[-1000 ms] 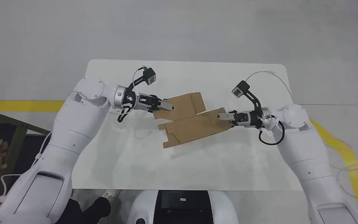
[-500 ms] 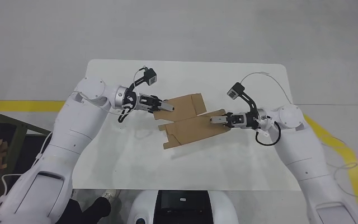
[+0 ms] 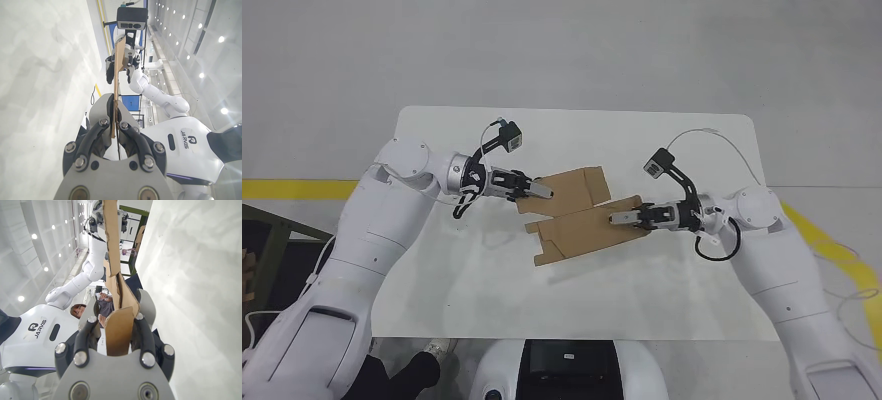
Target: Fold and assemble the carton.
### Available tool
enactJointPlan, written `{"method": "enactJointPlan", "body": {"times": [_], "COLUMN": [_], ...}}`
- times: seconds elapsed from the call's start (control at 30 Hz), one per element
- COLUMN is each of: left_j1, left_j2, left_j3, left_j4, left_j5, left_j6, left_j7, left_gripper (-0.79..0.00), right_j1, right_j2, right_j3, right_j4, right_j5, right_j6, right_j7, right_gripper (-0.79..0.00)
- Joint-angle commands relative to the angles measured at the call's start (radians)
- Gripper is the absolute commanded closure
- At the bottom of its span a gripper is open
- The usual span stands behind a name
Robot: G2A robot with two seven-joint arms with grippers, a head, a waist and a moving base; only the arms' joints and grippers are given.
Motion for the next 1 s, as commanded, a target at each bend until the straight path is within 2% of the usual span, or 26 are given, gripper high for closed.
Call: {"method": "enactJointPlan", "body": {"times": [0.0, 0.13, 0.43, 0.67, 0.7, 0.73, 0.77, 0.97], "left_j1": [0.0, 0.001, 0.003, 0.006, 0.007, 0.008, 0.009, 0.017], "left_j2": [0.0, 0.0, 0.0, 0.002, 0.002, 0.002, 0.003, 0.006], "left_j3": [-0.001, -0.001, -0.003, -0.01, -0.011, -0.012, -0.013, -0.03], "left_j4": [0.0, -0.002, -0.004, -0.006, -0.007, -0.009, -0.009, -0.005], "left_j5": [0.0, 0.002, 0.003, 0.0, 0.0, -0.002, -0.003, -0.021], "left_j6": [0.001, 0.001, 0.005, 0.002, 0.002, 0.002, 0.002, 0.007], "left_j7": [0.0, 0.0, 0.001, 0.003, 0.003, 0.002, 0.001, 0.007], "left_gripper": [0.0, 0.0, 0.0, 0.0, -0.212, -0.665, -0.785, -0.785], "right_j1": [0.0, 0.001, 0.003, 0.003, 0.003, 0.003, 0.003, -0.002], "right_j2": [0.0, 0.002, 0.004, 0.004, 0.004, 0.004, 0.004, 0.007], "right_j3": [0.0, 0.001, -0.003, -0.006, -0.006, -0.007, -0.006, 0.005], "right_j4": [0.001, 0.002, 0.004, 0.003, 0.003, 0.004, 0.005, 0.003], "right_j5": [0.002, 0.001, -0.007, -0.001, 0.001, 0.004, 0.008, -0.002], "right_j6": [-0.002, -0.003, -0.003, -0.005, -0.005, -0.005, -0.007, -0.004], "right_j7": [0.001, -0.001, -0.009, -0.01, -0.01, -0.009, -0.011, -0.049], "right_gripper": [-0.296, -0.24, 0.0, 0.0, 0.0, 0.0, 0.0, 0.0]}}
